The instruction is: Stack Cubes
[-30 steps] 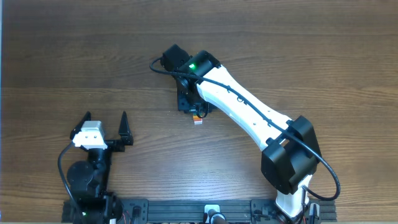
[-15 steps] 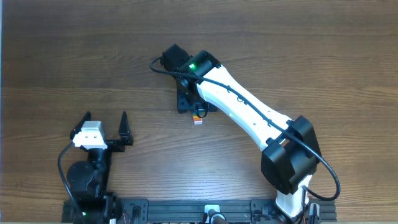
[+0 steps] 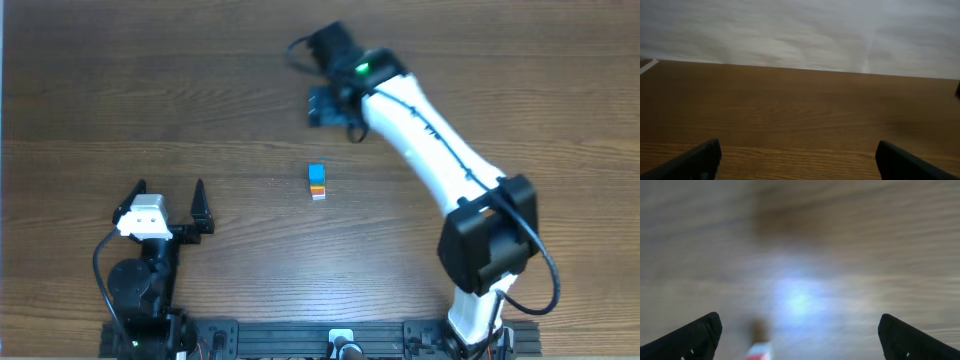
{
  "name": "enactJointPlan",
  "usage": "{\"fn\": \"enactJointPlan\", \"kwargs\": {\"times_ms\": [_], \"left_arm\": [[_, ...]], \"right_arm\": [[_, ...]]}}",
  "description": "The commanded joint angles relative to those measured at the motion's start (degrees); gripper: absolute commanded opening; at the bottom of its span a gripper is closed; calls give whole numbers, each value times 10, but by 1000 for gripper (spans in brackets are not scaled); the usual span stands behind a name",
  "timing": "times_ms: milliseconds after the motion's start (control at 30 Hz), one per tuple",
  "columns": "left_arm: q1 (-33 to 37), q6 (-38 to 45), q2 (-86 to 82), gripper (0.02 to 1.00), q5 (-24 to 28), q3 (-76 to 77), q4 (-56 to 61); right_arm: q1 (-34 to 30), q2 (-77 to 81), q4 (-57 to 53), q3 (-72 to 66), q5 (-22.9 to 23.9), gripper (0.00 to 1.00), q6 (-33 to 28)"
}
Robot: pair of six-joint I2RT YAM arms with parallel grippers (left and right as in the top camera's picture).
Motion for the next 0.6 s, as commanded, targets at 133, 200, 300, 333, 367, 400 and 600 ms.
{"fn": "enactJointPlan", "kwargs": {"times_ms": [133,200,300,333,367,400,600], "left_arm": [[3,-8,-5,1000,-5,-5,2],[3,-8,-5,998,-5,-5,2],[3,-8,-5,1000,-5,-5,2],[3,-8,-5,1000,-5,-5,2],[3,-8,-5,1000,-5,-5,2],[3,-8,-5,1000,-5,-5,2],[3,-8,-5,1000,-5,-5,2]], "right_arm": [[-134,-27,-12,20,82,993,-101],[-161,-30,-15,19,83,991,-125],[-182,-45,-10,12,93,993,-158],[-184,-53,-5,7,95,993,-165],[-185,-65,3,0,95,993,-173],[-185,-79,12,-9,94,993,-177],[-185,-184,86,-111,75,991,-180]]}}
